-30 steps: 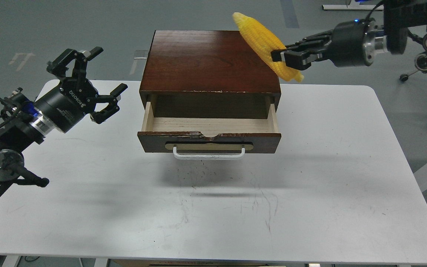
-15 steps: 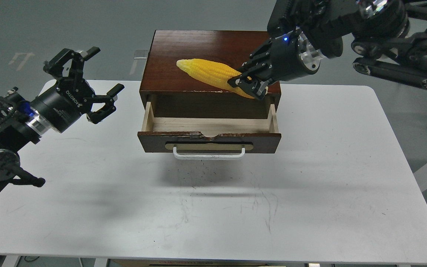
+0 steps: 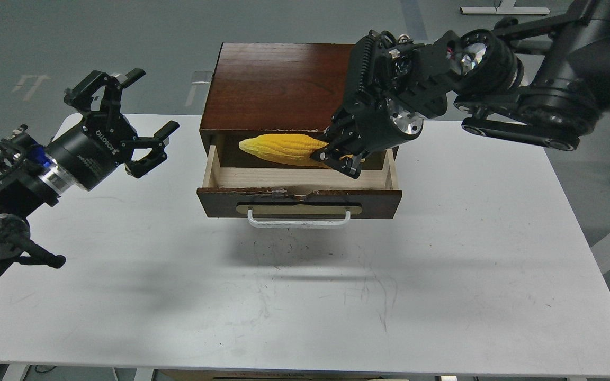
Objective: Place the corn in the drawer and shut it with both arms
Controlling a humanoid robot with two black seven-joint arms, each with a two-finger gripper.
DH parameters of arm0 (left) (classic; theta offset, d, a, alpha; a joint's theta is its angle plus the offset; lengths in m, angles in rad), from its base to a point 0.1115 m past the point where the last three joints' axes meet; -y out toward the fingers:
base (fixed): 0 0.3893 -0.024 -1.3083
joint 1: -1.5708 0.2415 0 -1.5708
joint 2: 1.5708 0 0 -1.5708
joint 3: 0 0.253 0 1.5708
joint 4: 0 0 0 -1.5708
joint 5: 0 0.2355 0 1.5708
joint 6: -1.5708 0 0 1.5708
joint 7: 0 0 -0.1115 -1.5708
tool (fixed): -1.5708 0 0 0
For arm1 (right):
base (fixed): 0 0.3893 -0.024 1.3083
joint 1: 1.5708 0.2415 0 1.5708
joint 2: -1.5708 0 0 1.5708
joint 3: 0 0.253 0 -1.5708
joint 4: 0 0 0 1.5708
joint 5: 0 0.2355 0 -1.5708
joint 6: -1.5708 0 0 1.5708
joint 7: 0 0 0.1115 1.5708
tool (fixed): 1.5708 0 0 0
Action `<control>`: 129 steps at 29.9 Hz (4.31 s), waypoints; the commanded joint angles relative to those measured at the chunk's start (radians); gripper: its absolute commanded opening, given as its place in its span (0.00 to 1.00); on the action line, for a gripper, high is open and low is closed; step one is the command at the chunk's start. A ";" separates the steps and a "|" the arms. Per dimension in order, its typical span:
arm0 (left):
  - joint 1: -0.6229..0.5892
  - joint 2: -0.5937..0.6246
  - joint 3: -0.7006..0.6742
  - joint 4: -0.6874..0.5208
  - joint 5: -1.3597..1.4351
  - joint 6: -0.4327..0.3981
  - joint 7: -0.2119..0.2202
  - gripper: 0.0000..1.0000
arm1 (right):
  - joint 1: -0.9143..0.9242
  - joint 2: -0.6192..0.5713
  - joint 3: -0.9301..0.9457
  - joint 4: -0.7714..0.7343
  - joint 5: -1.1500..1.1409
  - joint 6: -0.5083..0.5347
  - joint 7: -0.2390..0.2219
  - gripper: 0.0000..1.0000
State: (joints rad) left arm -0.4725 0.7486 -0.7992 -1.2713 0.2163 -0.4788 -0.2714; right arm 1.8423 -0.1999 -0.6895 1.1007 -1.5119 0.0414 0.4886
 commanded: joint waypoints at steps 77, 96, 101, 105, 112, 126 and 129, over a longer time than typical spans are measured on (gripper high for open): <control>-0.126 0.054 -0.046 -0.046 0.272 -0.010 -0.189 1.00 | -1.140 -0.527 0.987 -0.007 1.381 0.017 0.000 0.98; -0.123 -0.198 0.083 -0.381 1.465 -0.010 -0.210 0.46 | -1.169 -0.520 0.970 -0.010 1.377 0.020 0.000 0.98; -0.106 -0.195 0.202 -0.376 1.483 0.026 -0.204 0.21 | -1.169 -0.521 0.970 -0.009 1.375 0.020 0.000 0.98; -0.084 -0.198 0.209 -0.370 1.528 0.039 -0.200 0.00 | -1.170 -0.521 0.969 -0.009 1.375 0.020 0.000 0.98; -0.026 -0.201 0.209 -0.309 1.531 0.074 -0.177 0.00 | -1.183 -0.521 0.969 -0.007 1.375 0.020 0.000 0.98; 0.022 -0.196 0.193 -0.226 1.318 0.075 -0.114 0.00 | -1.186 -0.521 0.969 -0.005 1.375 0.020 0.000 0.98; 0.022 -0.195 0.193 -0.209 1.316 0.075 -0.114 0.00 | -1.186 -0.521 0.969 -0.005 1.375 0.018 0.000 0.98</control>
State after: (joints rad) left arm -0.4503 0.5529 -0.6057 -1.4970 1.5368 -0.4033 -0.3851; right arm 0.6569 -0.7210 0.2791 1.0954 -0.1366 0.0607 0.4887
